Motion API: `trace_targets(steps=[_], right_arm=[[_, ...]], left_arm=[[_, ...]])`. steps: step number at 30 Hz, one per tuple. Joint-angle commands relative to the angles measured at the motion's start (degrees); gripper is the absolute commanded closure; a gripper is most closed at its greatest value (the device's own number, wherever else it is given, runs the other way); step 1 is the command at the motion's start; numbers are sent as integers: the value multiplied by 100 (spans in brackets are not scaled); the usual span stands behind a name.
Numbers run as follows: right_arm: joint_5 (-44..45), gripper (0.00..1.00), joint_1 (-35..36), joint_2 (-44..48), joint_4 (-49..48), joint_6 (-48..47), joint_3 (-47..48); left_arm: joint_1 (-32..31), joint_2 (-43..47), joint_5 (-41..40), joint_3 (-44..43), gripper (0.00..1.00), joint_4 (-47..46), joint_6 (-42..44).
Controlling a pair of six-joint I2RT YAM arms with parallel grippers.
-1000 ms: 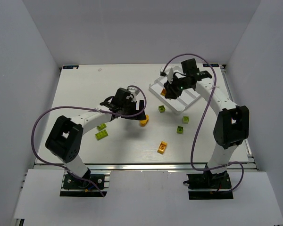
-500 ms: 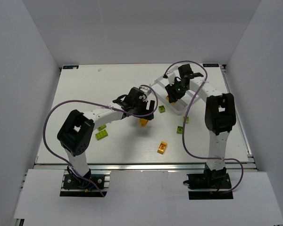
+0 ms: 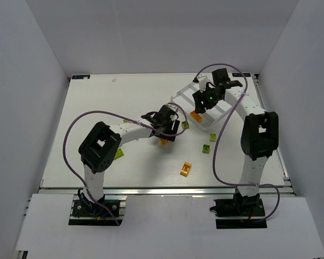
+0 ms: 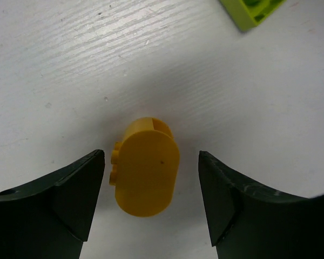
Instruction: Sort the legos into containers by color
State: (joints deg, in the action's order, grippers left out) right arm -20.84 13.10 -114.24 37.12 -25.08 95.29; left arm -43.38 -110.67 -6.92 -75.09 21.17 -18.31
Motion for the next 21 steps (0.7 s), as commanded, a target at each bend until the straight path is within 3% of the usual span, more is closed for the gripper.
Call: trace_targets(steps=[1, 3, 7, 8, 11, 15, 21], right_arm=[[-455, 35, -167, 682, -135, 196, -220], [-561, 35, -273, 919, -205, 249, -440], [-789, 37, -431, 1245, -337, 363, -651], [-825, 38, -492, 1368, -346, 381, -721], [-887, 49, -616, 1605, -416, 408, -879], [-790, 72, -713, 1948, -750, 373, -1572], [-772, 69, -818, 2274, -961, 416, -2180]], left_arm=[[-75, -85, -520, -269, 21, 265, 20], [-75, -165, -565, -348, 28, 317, 37], [-75, -244, -679, -480, 65, 388, -24], [-75, -157, -714, -524, 68, 397, -24], [-75, 19, -689, -805, 72, 248, -33], [74, -252, -337, -1533, 73, 63, -164], [75, -1805, -152, -3931, 73, 650, -226]])
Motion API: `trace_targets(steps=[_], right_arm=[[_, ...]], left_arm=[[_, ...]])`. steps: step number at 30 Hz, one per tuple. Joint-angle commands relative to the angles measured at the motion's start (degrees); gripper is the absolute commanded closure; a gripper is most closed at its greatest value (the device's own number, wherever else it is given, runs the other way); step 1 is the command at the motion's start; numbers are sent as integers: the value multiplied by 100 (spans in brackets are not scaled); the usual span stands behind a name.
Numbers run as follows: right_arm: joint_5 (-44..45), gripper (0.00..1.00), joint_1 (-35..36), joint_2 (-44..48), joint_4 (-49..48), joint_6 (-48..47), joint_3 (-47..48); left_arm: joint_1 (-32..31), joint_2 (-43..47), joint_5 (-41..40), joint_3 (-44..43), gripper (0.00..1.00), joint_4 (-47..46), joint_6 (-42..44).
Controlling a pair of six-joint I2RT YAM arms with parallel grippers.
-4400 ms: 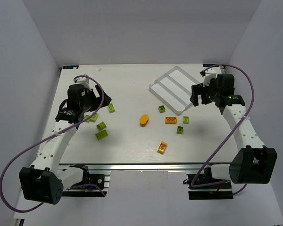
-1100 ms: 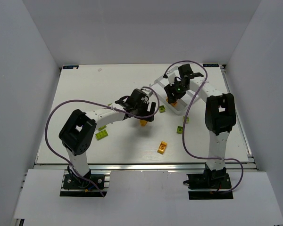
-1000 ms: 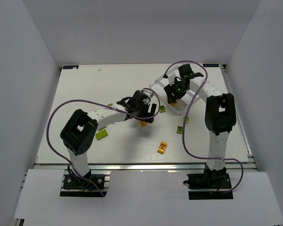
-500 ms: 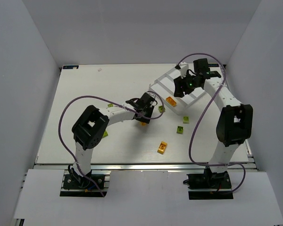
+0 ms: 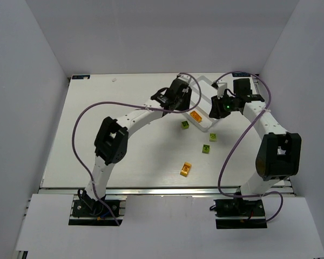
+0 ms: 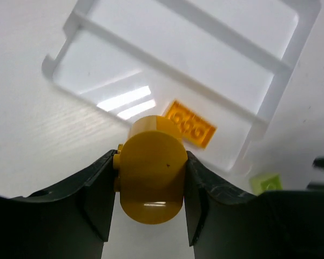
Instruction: Sort the legos into containers by color
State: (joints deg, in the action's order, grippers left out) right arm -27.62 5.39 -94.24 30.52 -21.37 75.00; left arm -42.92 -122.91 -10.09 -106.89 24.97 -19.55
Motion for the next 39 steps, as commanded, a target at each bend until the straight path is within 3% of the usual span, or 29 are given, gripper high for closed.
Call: trace_targets(steps=[1, 5, 6, 9, 11, 25, 29, 34, 38, 39], right_arm=[[-95, 68, -38, 309, -327, 53, -283], [-86, 59, -90, 494, -416, 54, -495], [-103, 55, -99, 520, -424, 62, -504], [-130, 48, -126, 564, -442, 19, -583], [-174, 46, -143, 582, -451, -17, -618], [-385, 45, -143, 749, -389, -157, -1023], [-402, 44, -134, 784, -389, -157, -1075], [-516, 38, -135, 863, -363, -289, -1137], [-1244, 28, -108, 898, 57, -1165, -1137], [-1786, 28, -117, 890, 277, -1951, -1128]], left_arm=[[29, -759, 139, -1007, 73, 315, -128], [82, -1357, -2, -2009, 67, 438, -189], [82, -1419, -37, -2028, 60, 369, -207], [143, -1499, -125, -1985, 56, 158, -268], [143, -1551, -90, -2002, 48, 9, -321], [205, -1674, 191, -1906, 48, -668, -752], [205, -1842, 130, -1949, 42, -924, -848], [205, -1965, 24, -2055, 24, -880, -910], [257, -1938, 103, -2011, 17, -880, -884], [257, -1938, 130, -2028, 17, -889, -884]])
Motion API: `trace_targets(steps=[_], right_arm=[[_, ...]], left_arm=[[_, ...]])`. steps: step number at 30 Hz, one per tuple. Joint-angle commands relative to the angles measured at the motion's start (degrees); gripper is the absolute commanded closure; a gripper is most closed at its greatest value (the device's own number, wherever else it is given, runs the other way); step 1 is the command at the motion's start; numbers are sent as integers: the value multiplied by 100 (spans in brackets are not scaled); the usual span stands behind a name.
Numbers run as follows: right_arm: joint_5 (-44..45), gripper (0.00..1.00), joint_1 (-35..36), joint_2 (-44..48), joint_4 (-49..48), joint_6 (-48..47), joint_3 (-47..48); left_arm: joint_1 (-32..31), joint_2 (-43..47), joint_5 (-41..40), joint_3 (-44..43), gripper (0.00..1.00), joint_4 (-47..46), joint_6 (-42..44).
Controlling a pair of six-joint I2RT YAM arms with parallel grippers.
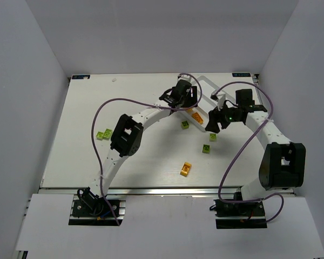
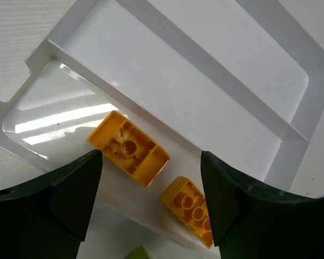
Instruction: Sort the legos into containers by color
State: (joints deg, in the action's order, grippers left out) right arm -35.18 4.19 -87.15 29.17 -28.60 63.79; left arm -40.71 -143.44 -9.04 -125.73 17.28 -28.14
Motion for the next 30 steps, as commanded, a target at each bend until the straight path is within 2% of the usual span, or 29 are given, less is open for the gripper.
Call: trace_targets(steps=[1, 3, 4, 5, 7, 8, 10, 11, 12, 13, 15, 16, 17, 19, 21, 22, 26, 30], right_arm=[[-1322, 27, 12, 181, 989, -1793, 11], [-2024, 22, 21, 172, 1694, -3101, -33], [-2150, 15, 47, 146, 2533, -4778, -85], [-2247, 13, 56, 111, 2889, -5648, -234], [-2160, 12, 117, -73, 3287, -7177, -393], [-2003, 12, 248, -161, 3401, -7412, -437], [-1801, 13, 415, -407, 3411, -7860, -508], [-1625, 13, 573, -468, 3333, -7941, -517], [-1528, 14, 740, -504, 3237, -7968, -569], [-1449, 14, 837, -504, 3105, -7977, -595], [-1246, 14, 1188, -461, 2718, -7968, -674], [-1194, 14, 1303, -469, 2639, -7986, -684], [-1089, 13, 1583, -504, 2499, -7986, -684], [-965, 14, 1787, -565, 2427, -8029, -657], [-798, 14, 2129, -671, 2348, -8065, -631], [-693, 14, 2200, -706, 2330, -8091, -622], [-394, 14, 2675, -847, 2313, -8275, -648], [-139, 17, 2991, -970, 2234, -8302, -710]], left_arm=[[37, 158, 51, -145, 17, -119, -33], [89, 263, 51, -136, 17, -146, -69], [89, 446, 16, -118, 18, -189, -77], [89, 570, -19, -83, 20, -207, -86], [194, 886, -124, 197, 25, -242, -113], [195, 1279, -220, 346, 33, -225, -104], [335, 1755, -335, 993, 42, -164, -60], [335, 2027, -518, 1285, 51, -129, -60], [414, 2596, -607, 1601, 53, -102, -69], [502, 2906, -669, 2327, 54, -67, -95], [598, 3861, -618, 3121, 48, -84, -113], [677, 4145, -530, 3882, 41, -102, -95], [678, 4435, -459, 4246, 24, -67, -121], [740, 5209, -362, 5184, 13, 196, -322], [801, 5910, -283, 5776, 8, 433, -629], [801, 6141, -300, 6301, 7, 504, -753], [801, 7249, -511, 7393, 6, 759, -1281], [854, 8155, -836, 7985, 3, 1005, -1711]])
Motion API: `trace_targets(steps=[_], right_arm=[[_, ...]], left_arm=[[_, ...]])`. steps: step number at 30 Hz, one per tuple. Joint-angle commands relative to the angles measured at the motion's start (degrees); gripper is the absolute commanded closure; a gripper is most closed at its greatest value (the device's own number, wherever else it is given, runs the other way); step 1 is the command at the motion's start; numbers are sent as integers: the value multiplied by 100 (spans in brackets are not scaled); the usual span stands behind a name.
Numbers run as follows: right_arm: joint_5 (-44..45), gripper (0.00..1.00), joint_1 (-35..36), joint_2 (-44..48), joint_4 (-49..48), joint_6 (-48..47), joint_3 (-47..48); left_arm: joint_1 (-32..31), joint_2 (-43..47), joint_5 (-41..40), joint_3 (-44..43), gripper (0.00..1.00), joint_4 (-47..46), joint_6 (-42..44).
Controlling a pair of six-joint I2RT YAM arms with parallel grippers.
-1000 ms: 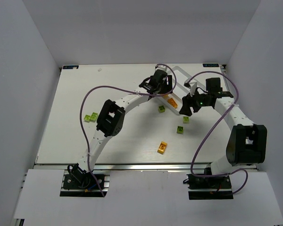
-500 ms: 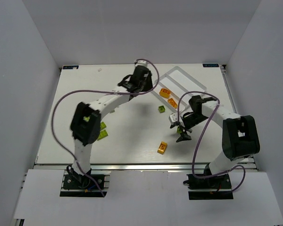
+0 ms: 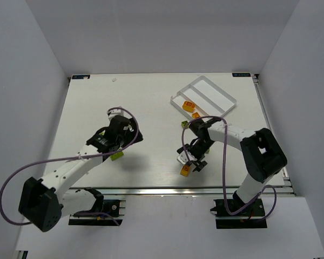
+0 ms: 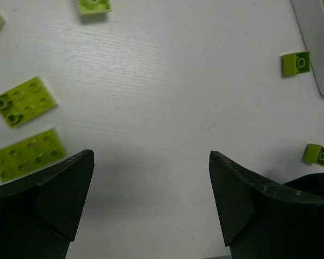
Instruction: Sort the legos into containers by color
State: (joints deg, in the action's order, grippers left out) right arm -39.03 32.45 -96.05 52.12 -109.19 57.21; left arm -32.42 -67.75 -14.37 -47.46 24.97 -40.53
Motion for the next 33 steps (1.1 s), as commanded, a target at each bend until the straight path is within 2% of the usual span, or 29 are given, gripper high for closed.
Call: trace_targets(steps=[1, 5, 7, 8, 10, 15, 19, 20, 23, 29, 33], right_arm=[[281, 17, 209, -98, -79, -235, -70], [369, 26, 403, -195, -176, -129, -61], [448, 40, 525, -282, -167, 2, -26], [475, 58, 561, -309, -158, 46, 18], [527, 72, 561, -266, -158, 169, 27], [668, 90, 508, 24, -429, 555, -148], [580, 96, 245, 192, -1220, 2572, 158], [537, 98, 175, 157, -1326, 3517, 315], [553, 100, -291, -80, -1459, 5015, 957], [1229, 100, -1064, -212, -1916, 6662, 1521], [1441, 98, -1407, -379, -1907, 7199, 1872]], left_arm=[[26, 822, -434, 211, 3, 306, -508], [26, 1210, -698, 343, 3, 762, -648], [26, 1290, -708, 413, 2, 834, -701], [26, 1368, -707, 457, 2, 895, -736], [26, 1439, -672, 518, 2, 948, -772], [26, 1676, -646, 756, 2, 992, -947], [26, 1800, -681, 844, 2, 1062, -1018], [26, 1826, -690, 853, 2, 1089, -1027], [26, 1896, -655, 949, 2, 1019, -1009], [26, 1721, -576, 976, 2, 913, -956], [26, 1651, -567, 993, 2, 816, -939]])
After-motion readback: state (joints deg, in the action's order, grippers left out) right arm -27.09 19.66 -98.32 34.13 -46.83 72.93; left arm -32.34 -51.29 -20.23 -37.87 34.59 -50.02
